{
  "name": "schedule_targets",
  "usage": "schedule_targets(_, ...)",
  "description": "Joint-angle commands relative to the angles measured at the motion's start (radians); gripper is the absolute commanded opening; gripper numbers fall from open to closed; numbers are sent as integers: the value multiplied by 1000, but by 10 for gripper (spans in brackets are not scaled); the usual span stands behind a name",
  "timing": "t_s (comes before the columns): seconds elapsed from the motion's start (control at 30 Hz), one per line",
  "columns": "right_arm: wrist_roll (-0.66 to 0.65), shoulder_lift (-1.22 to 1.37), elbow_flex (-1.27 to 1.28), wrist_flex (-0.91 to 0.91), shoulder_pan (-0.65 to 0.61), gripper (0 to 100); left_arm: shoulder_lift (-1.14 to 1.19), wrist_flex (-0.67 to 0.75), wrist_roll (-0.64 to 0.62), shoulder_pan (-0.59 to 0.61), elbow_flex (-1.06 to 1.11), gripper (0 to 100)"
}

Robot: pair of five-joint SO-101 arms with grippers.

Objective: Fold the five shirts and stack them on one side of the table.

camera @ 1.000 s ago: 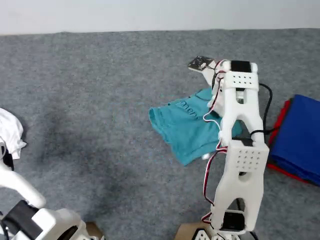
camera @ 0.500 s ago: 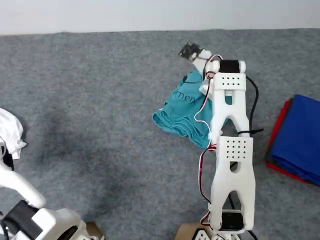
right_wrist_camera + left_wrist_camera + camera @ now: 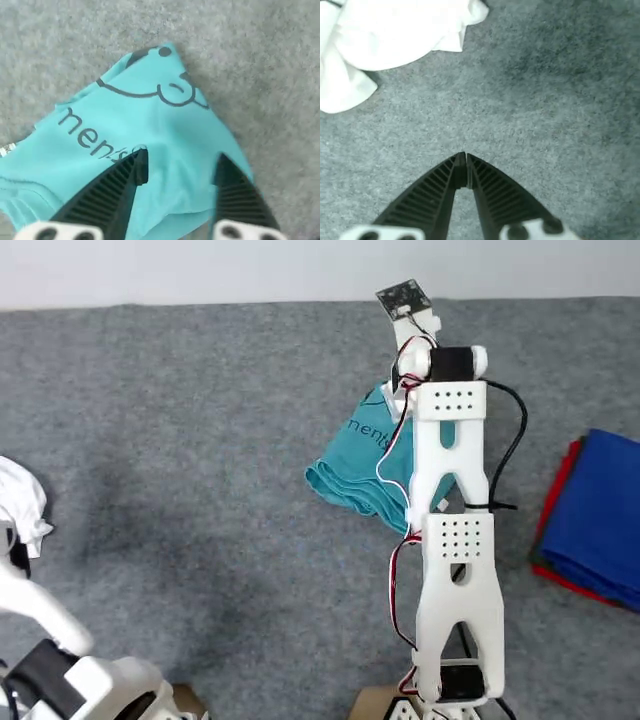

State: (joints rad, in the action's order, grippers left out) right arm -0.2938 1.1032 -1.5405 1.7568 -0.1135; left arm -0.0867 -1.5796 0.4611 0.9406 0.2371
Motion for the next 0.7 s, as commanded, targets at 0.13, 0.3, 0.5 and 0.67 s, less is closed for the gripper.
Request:
schedule_targets(0.13,38,-191,276,36,-147,8,-12,5,3,-54,-5,7)
schedule_targets(0.3,94,-124,351,-45,-234,10,-12,5,3,-52,-4,7)
schedule_targets(0.5,141,-5,348,-236,-297,10,-12,5,2,-52,-4,7)
schedule_targets(0.67,146,-71,319,-196,-298,10,-12,5,3,-48,-2,7)
